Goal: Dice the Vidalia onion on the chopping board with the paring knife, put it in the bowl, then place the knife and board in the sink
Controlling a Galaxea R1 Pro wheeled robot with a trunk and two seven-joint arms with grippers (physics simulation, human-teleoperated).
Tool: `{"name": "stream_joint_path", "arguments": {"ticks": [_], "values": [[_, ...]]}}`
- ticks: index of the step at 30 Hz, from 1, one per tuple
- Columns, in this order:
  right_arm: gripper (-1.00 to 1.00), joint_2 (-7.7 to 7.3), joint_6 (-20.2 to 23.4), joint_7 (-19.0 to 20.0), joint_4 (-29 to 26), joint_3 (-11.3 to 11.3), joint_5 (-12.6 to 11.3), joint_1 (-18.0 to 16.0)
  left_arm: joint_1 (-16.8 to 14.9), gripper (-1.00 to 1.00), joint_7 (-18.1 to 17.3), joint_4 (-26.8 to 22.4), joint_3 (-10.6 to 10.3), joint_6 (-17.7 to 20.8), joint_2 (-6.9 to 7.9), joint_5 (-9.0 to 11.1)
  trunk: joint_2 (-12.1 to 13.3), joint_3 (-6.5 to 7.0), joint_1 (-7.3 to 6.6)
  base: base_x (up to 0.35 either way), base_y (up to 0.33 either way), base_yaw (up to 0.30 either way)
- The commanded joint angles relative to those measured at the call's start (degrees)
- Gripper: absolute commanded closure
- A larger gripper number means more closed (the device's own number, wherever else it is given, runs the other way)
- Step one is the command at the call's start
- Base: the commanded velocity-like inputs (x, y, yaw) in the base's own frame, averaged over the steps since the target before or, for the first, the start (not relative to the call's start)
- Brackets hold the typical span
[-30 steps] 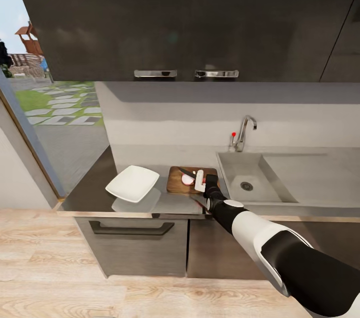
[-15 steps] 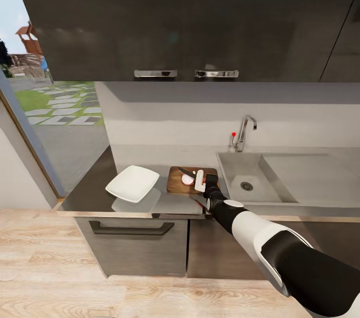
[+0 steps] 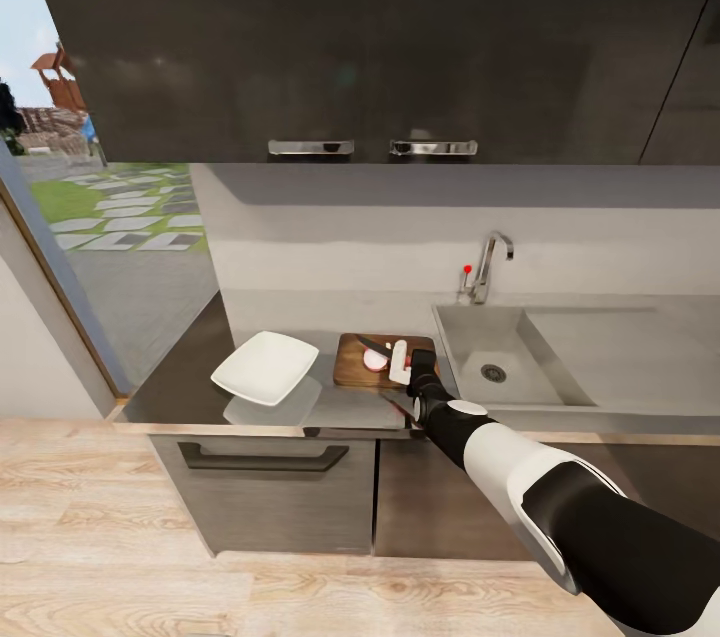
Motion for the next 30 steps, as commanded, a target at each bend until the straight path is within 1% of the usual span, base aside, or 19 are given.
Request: {"name": "stream_joint_path", "arguments": {"ticks": [1, 10, 16, 21, 26, 30], "values": [[1.0, 0.02, 0.43, -0.19, 0.03, 0.13, 0.43, -0.06, -0.11, -1.0, 0.19, 0.25, -0.48, -0.42, -0.02, 0.18, -0.13, -0.13, 0.04, 0.0, 0.0, 0.0], [1.0, 0.02, 0.9, -0.67, 0.03, 0.13, 0.43, -0.06, -0.11, -1.0, 0.19, 0.25, -0.48, -0.42, -0.02, 0.18, -0.13, -0.13, 0.04, 0.0, 0.0, 0.0], [1.0, 0.02, 3.62, -0.52, 0.03, 0.13, 0.42, -0.06, -0.11, -1.0, 0.19, 0.25, -0.48, -0.41, -0.02, 0.18, -0.13, -0.36, 0.04, 0.0, 0.0, 0.0], [1.0, 0.02, 3.36, -0.13, 0.03, 0.15, 0.59, -0.06, -0.11, -1.0, 0.19, 0.25, -0.48, -0.36, 0.06, 0.18, -0.13, -0.37, 0.04, 0.0, 0.0, 0.0], [1.0, 0.02, 3.26, 2.77, 0.03, 0.16, 0.7, -0.06, -0.11, -1.0, 0.19, 0.25, -0.48, -0.35, 0.07, 0.18, -0.13, -0.37, 0.04, 0.0, 0.0, 0.0], [1.0, 0.02, 3.09, 3.04, -0.13, 0.14, 0.75, -0.06, -0.11, -1.0, 0.19, 0.25, -0.48, -0.37, 0.07, 0.18, -0.13, -0.37, 0.04, 0.0, 0.0, 0.0]]}}
